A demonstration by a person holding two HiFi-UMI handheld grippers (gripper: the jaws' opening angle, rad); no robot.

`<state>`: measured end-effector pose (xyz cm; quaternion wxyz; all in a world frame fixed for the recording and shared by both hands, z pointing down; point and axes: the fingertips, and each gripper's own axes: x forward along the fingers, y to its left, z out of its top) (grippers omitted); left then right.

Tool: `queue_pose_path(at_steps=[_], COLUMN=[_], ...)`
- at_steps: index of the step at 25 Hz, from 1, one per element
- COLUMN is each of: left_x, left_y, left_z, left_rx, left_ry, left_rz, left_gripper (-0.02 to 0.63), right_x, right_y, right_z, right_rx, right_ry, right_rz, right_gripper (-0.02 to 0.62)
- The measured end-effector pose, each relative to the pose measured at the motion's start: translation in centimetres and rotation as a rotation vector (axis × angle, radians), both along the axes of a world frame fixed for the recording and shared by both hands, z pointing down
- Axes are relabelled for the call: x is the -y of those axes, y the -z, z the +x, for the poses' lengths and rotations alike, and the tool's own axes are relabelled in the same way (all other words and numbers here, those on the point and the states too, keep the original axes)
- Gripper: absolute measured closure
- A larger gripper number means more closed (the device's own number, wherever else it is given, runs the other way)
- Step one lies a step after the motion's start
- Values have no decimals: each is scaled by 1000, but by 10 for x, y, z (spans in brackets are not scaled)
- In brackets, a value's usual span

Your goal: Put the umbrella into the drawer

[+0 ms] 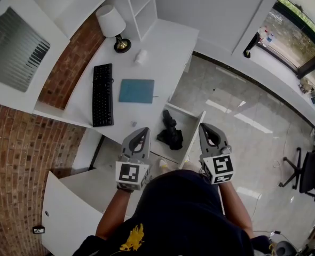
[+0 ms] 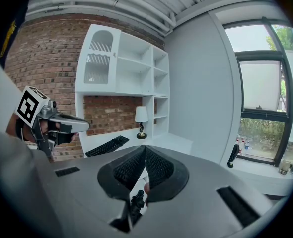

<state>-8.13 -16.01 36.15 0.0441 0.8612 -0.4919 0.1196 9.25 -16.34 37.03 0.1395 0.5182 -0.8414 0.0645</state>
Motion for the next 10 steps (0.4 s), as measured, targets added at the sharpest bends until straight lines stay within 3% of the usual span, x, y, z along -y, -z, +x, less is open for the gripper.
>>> queue_pose_path(at_steps=[10], left_x=[-3], left_y=[-11], left_z=[-3], left_rx=[23], left_ry=[-2], left_rz=[-37], left_gripper=[589], right_x=[-3], right_y=[-4], right_z=[2], right_rx=[6], right_ry=[-12], right_rz=[-13], right_gripper=[594])
